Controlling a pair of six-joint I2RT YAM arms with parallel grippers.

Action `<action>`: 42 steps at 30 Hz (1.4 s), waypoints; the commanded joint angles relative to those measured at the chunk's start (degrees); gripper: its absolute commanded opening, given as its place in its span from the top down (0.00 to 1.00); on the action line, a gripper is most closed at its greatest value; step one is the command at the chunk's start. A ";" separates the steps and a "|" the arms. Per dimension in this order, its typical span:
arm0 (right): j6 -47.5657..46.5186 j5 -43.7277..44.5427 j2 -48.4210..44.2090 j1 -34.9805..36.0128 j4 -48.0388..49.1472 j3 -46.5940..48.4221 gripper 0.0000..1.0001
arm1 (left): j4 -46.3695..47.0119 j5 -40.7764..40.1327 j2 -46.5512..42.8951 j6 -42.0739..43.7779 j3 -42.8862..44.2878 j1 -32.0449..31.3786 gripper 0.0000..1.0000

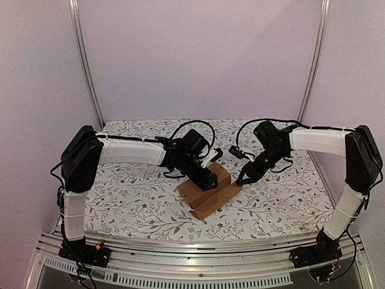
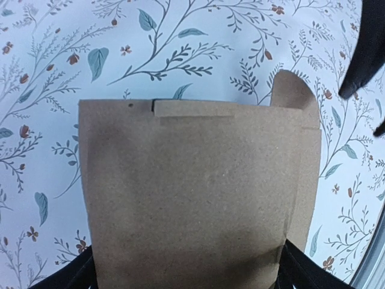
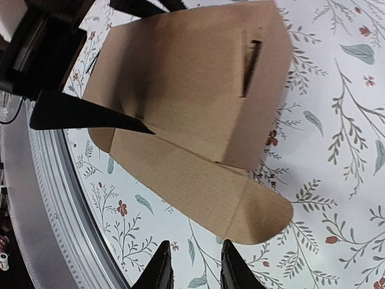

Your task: Fold the paper box

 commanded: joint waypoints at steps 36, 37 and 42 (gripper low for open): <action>7.07 7.54 9.54 -10.86 0.13 3.36 0.76 | 1.37 0.18 2.23 2.42 -1.00 -1.34 0.22; 7.13 8.03 10.58 -10.72 -0.48 4.07 0.76 | 1.50 0.22 2.02 2.42 -1.02 -1.34 0.22; 5.95 6.72 16.67 -8.88 -2.66 6.05 0.75 | 2.76 0.43 0.86 2.39 -1.88 -1.39 0.22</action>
